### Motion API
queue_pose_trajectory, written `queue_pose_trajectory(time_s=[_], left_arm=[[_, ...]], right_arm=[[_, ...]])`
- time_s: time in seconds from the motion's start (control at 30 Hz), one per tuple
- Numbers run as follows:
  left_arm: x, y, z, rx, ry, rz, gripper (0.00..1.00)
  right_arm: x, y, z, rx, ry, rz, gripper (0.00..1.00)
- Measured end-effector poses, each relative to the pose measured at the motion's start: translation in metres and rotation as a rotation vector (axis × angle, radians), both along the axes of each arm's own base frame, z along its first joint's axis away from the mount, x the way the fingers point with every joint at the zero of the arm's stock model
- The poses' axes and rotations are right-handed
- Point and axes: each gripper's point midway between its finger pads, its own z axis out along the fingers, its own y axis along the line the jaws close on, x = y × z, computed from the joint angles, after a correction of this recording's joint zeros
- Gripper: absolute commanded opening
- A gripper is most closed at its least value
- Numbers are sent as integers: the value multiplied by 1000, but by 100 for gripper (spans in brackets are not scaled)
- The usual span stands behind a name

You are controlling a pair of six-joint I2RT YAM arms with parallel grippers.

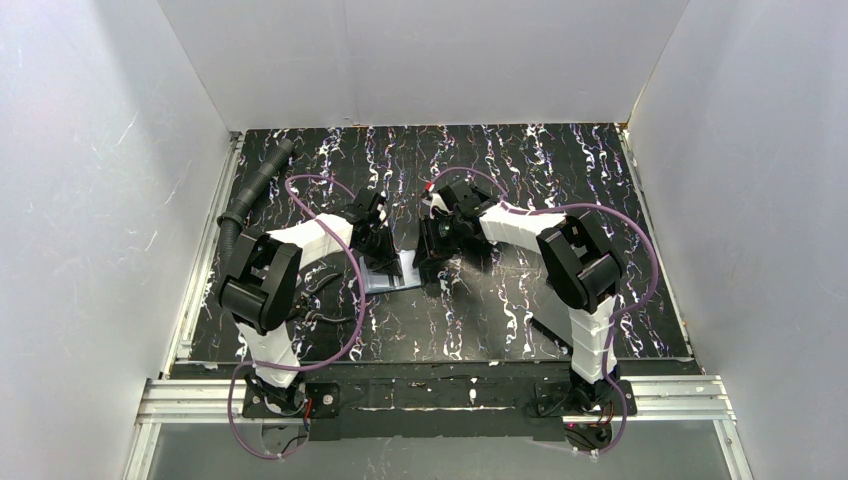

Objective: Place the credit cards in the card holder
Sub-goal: Turn over the card holder at the center of the board.

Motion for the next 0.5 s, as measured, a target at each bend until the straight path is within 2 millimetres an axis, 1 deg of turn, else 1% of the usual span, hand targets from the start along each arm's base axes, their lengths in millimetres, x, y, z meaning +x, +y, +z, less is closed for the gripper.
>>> queue_pose_trajectory(time_s=[0.2,0.5], left_arm=[[0,0,0,-6,-3,3,1],[0,0,-1,-13,-7,5,1]], right_arm=[[0,2,0,10,6,-2,36],[-4,2,-9,6,23,1,36]])
